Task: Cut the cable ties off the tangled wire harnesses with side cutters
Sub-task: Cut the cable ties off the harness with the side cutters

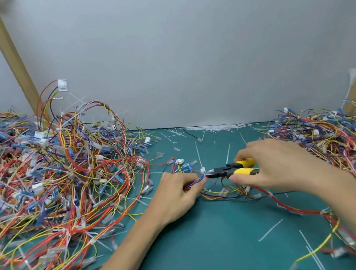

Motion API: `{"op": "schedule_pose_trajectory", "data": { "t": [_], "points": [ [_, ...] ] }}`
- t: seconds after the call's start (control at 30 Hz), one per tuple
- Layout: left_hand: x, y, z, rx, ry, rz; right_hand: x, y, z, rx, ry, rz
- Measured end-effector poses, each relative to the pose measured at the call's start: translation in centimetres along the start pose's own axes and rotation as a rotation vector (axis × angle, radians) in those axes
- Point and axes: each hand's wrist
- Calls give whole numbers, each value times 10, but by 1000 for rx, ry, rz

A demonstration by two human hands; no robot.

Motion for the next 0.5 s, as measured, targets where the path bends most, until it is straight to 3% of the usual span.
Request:
{"op": "schedule_pose_trajectory", "data": {
  "t": [0.37,0.5],
  "points": [
    [2,1,1,-12,-59,25,-7,2,-10,1,69,46],
    [4,0,2,103,-85,44,-5,5,-6,-30,72,52]
  ]
}}
Point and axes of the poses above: each hand's wrist, its own x-axis away from the middle knuckle, its own z-axis out of the back of the hand, y = z × x, and after that the axes turned 9 degrees about -y, right-handed
